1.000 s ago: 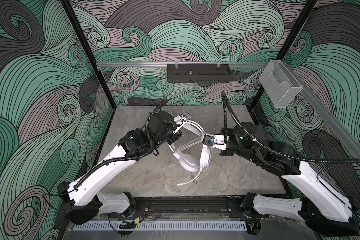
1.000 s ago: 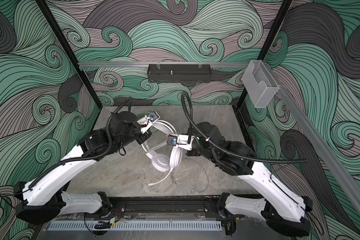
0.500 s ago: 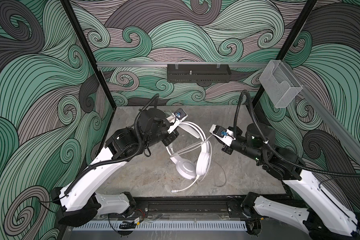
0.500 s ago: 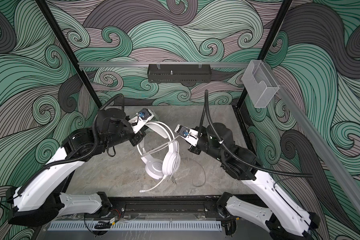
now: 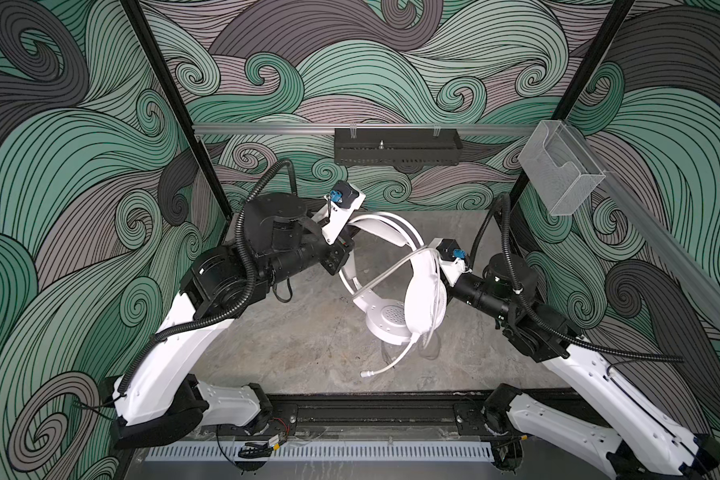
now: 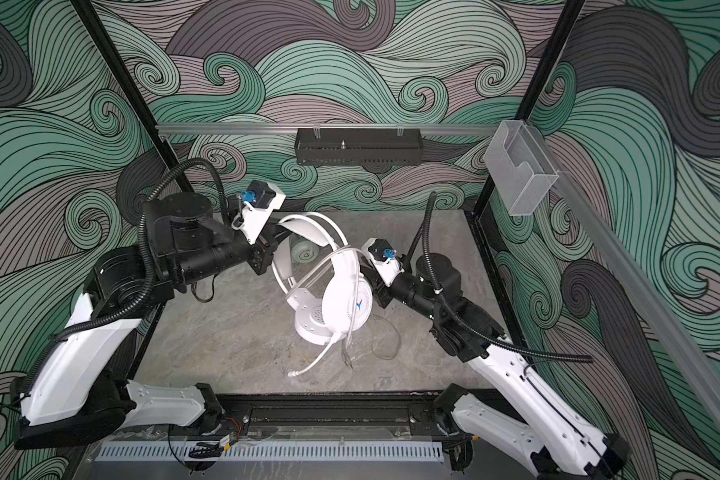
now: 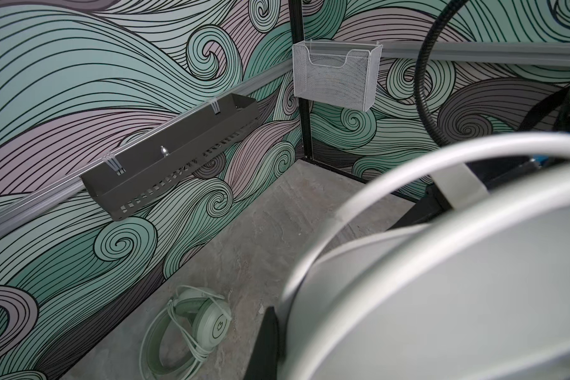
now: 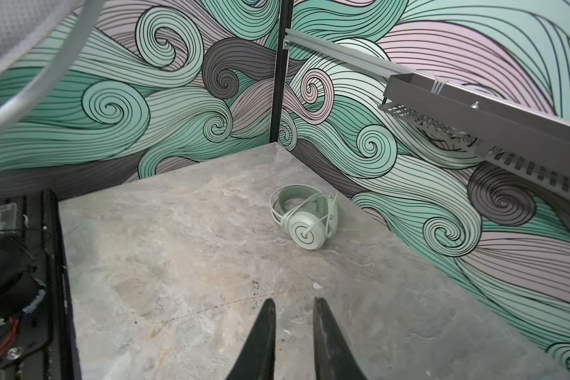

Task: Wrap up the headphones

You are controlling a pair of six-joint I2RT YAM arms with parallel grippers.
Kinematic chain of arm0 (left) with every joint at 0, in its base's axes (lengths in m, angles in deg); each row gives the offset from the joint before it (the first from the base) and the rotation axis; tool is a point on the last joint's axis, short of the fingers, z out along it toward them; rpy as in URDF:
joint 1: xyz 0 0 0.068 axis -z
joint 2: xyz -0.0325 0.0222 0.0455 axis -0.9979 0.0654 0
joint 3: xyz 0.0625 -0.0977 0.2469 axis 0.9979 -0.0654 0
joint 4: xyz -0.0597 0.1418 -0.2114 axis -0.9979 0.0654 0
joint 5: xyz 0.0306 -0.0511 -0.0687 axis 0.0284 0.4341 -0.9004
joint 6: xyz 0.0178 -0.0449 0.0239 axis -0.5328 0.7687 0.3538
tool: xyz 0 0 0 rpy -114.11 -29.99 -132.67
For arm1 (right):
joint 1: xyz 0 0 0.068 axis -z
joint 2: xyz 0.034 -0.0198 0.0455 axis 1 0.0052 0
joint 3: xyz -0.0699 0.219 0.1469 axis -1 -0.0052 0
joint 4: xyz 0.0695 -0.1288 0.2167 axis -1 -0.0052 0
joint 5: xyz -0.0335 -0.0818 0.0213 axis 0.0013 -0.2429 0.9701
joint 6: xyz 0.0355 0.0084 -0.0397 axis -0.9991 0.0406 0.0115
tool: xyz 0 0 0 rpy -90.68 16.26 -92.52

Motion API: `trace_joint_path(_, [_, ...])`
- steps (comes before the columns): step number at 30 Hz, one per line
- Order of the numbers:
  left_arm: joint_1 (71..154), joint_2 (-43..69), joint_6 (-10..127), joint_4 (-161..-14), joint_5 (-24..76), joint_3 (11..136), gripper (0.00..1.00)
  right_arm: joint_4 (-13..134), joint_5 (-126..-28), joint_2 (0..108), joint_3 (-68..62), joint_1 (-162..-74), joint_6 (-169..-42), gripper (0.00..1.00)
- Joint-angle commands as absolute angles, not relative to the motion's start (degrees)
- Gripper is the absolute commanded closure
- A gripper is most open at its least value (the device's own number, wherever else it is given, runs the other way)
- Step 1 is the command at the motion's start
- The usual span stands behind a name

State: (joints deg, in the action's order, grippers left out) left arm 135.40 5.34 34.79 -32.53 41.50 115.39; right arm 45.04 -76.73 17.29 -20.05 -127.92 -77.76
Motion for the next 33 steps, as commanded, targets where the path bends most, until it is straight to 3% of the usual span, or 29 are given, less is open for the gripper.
trace_joint_path(1, [134.6,6.5,41.3,-35.3,39.6,119.6,1.0,52.4,-72.8,15.8,-22.2,-126.3,-86.2,0.77])
trace_joint_path(6, [133.8,8.4,46.4,-36.4,35.5,124.0,1.0,54.4,-71.8,15.8,-24.2,-123.8,-89.4,0.78])
trace_joint_path(13, [133.3,8.9,49.4,-37.5,32.3,125.8,1.0,54.7,-67.5,19.2,-22.5,-115.7,-93.8,0.99])
trace_joint_path(25, [133.1,7.3,50.4,-40.4,30.2,121.0,1.0,47.0,-75.5,28.5,-9.6,-113.6,-90.0,1.0])
trace_joint_path(33, [133.1,6.5,55.9,-47.7,27.3,120.7,1.0,49.6,-72.2,28.9,-13.3,-113.8,-92.9,1.0])
